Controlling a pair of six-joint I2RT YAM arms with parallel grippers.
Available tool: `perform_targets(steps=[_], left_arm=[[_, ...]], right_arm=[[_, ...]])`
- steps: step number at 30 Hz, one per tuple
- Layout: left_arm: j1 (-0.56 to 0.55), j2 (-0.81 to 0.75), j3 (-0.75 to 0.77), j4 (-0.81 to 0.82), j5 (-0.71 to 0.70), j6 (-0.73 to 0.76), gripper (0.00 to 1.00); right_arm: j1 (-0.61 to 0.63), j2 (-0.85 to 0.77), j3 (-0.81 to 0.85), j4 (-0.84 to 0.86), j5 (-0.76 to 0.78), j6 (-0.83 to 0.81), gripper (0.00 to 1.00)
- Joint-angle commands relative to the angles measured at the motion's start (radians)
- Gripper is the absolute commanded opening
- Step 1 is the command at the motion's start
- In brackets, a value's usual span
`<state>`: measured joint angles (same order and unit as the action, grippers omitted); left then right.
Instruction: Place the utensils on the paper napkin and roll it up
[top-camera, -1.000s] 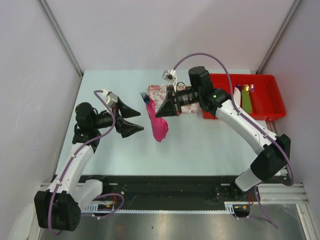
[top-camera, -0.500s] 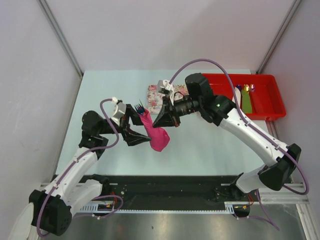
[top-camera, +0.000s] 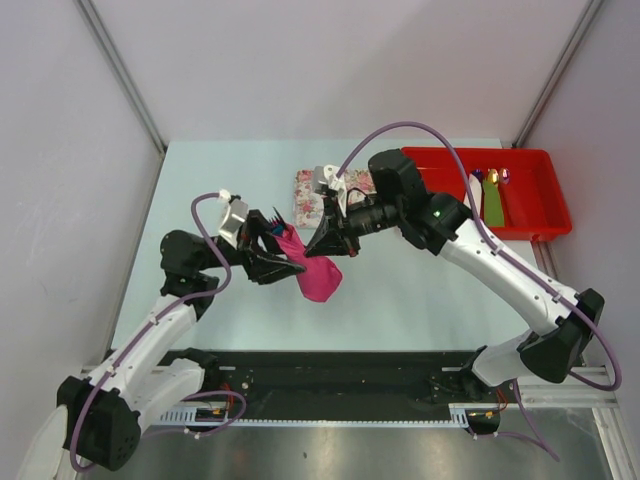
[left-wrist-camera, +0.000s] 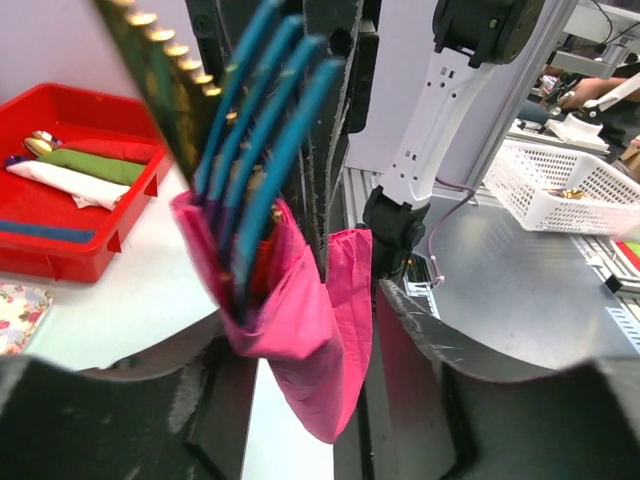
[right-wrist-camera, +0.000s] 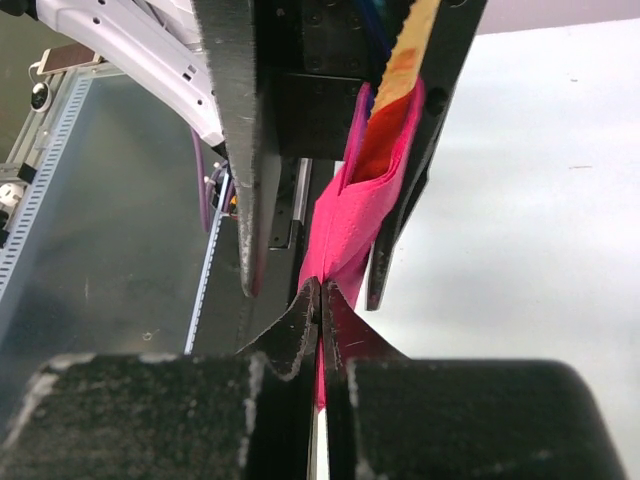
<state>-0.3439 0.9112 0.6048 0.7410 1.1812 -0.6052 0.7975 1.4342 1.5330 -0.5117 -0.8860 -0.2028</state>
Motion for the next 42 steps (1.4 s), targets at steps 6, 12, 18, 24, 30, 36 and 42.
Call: perform_targets(steps=[6,12,18,24,30,36,42], left_arm=[[-0.007,0.051,0.013,0.084,0.005,-0.050,0.31],[-0.007,0.083,0.061,0.046,-0.015,-0.047,0.05],[0.002,0.091,0.110,-0.128,-0.048,0.042,0.00],[0.037,0.097,0.176,-0.226,-0.074,0.098,0.00],[0.062,0.106,0.197,-0.213,-0.092,0.071,0.00],[0.062,0.098,0.193,-0.172,-0.080,0.032,0.00],[0.062,0.078,0.190,-0.089,-0.042,-0.065,0.00]], right_arm=[[0.006,-0.064,0.009,0.104,0.016,-0.015,0.00],[0.005,-0.069,0.015,0.095,0.019,-0.033,0.00],[-0.038,-0.012,0.087,-0.034,0.026,0.006,0.48],[-0.101,-0.017,0.072,-0.149,0.002,-0.004,0.63],[-0.104,-0.024,0.024,-0.237,0.007,-0.029,0.68],[-0.118,-0.024,-0.034,-0.191,0.027,-0.001,0.38],[-0.159,-0.008,-0.033,-0.169,0.009,-0.035,0.00]])
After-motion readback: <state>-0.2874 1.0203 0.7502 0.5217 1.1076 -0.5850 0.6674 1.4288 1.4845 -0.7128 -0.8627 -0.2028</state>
